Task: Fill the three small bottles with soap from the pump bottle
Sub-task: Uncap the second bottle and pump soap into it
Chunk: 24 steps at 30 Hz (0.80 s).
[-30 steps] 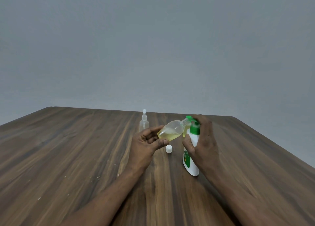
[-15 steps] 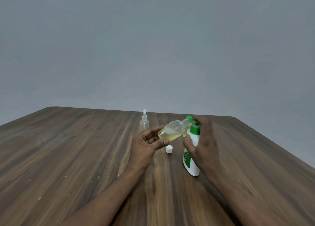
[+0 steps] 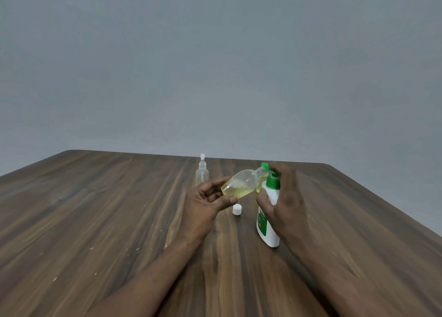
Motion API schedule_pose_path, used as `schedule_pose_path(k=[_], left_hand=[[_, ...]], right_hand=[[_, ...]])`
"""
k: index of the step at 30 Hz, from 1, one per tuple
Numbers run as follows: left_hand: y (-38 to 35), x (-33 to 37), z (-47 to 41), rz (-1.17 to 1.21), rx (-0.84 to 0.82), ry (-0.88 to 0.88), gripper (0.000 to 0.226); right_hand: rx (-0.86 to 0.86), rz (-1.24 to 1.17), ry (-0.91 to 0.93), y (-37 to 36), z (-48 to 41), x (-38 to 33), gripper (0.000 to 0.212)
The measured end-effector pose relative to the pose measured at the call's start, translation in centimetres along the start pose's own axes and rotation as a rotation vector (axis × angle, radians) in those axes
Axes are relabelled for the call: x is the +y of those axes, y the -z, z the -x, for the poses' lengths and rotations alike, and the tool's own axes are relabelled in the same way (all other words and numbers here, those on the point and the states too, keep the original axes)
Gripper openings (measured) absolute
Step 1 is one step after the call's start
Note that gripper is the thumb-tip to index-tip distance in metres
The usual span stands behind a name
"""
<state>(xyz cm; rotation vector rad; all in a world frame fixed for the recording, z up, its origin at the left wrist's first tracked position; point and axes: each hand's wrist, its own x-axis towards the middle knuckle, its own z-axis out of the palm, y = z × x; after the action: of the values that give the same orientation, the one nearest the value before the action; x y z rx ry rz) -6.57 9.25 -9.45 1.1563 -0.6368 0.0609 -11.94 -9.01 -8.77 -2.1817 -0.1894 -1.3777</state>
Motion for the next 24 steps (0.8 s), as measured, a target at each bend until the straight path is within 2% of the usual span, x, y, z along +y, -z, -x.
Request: schedule_pose_path(k=[8, 18, 24], left_hand=[[-0.06, -0.05, -0.11, 0.010, 0.007, 0.007, 0.046], [-0.03, -0.16, -0.05, 0.008, 0.007, 0.004, 0.046], [-0.03, -0.15, -0.11, 0.004, 0.007, 0.004, 0.047]], right_hand=[[-0.003, 0.001, 0.001, 0.16, -0.04, 0.09, 0.061], [-0.005, 0.012, 0.008, 0.12, -0.05, 0.16, 0.053], [0.001, 0.015, -0.004, 0.10, -0.02, 0.06, 0.062]])
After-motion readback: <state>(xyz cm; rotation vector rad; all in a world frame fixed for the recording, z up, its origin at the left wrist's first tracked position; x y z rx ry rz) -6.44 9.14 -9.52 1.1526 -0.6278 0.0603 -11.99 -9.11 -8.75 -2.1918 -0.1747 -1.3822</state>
